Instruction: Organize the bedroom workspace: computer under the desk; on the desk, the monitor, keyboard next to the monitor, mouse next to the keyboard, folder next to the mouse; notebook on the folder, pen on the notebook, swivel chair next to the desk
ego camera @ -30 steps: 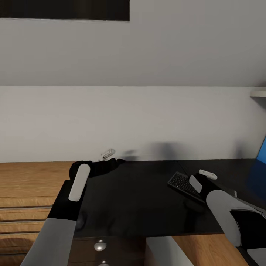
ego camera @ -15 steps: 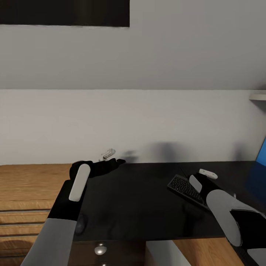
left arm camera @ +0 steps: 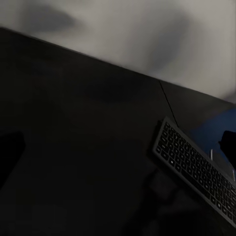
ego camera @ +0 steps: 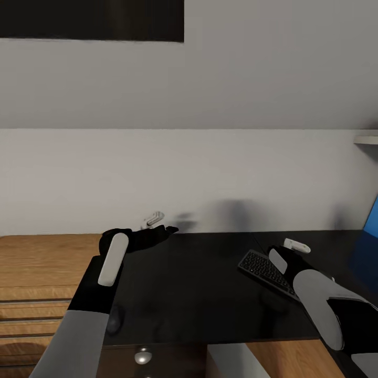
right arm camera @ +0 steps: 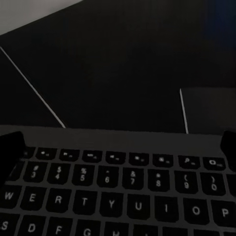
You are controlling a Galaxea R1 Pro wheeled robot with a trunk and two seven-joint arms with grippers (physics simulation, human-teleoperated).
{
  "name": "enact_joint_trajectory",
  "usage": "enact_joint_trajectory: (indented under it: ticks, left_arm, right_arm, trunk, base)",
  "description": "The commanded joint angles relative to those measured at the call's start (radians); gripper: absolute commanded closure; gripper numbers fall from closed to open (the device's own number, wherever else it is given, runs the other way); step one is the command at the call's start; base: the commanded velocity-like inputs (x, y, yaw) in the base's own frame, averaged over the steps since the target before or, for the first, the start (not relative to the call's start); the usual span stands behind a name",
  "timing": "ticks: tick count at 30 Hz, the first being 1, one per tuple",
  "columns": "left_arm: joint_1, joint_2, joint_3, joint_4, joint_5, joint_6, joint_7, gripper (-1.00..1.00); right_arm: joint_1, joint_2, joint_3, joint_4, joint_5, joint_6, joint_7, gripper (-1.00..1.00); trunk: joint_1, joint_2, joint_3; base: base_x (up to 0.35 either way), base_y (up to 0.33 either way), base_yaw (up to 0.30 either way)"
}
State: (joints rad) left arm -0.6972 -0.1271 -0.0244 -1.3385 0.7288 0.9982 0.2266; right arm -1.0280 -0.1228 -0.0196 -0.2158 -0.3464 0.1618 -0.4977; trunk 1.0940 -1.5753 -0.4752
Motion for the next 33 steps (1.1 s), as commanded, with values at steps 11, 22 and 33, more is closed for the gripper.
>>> enact_joint_trajectory:
  ticks: [11, 22, 33]
  left_arm:
    - [-0.001, -0.001, 0.0, -0.001, 0.011, 0.003, 0.01, -1.0]
    - [-0.001, 0.002, 0.001, -0.001, 0.01, 0.004, 0.01, -1.0]
    - [-0.001, 0.004, 0.003, -0.001, 0.01, 0.001, 0.01, -1.0]
  right_arm:
    - [0.0, 0.001, -0.006, 0.0, -0.009, 0.008, 0.001, -1.0]
    - [-0.001, 0.003, -0.007, 0.004, -0.011, 0.008, 0.003, -1.0]
    - [0.0, 0.017, -0.009, 0.005, -0.023, 0.008, 0.004, -1.0]
  trunk:
    - [0.0, -0.001, -0.001]
    - [0.0, -0.001, -0.001]
    - [0.0, -0.001, -0.001]
  base:
    - [0.0, 0.0, -0.224]
    - [0.0, 0.0, -0.268]
    - [-0.003, 0.0, -0.225]
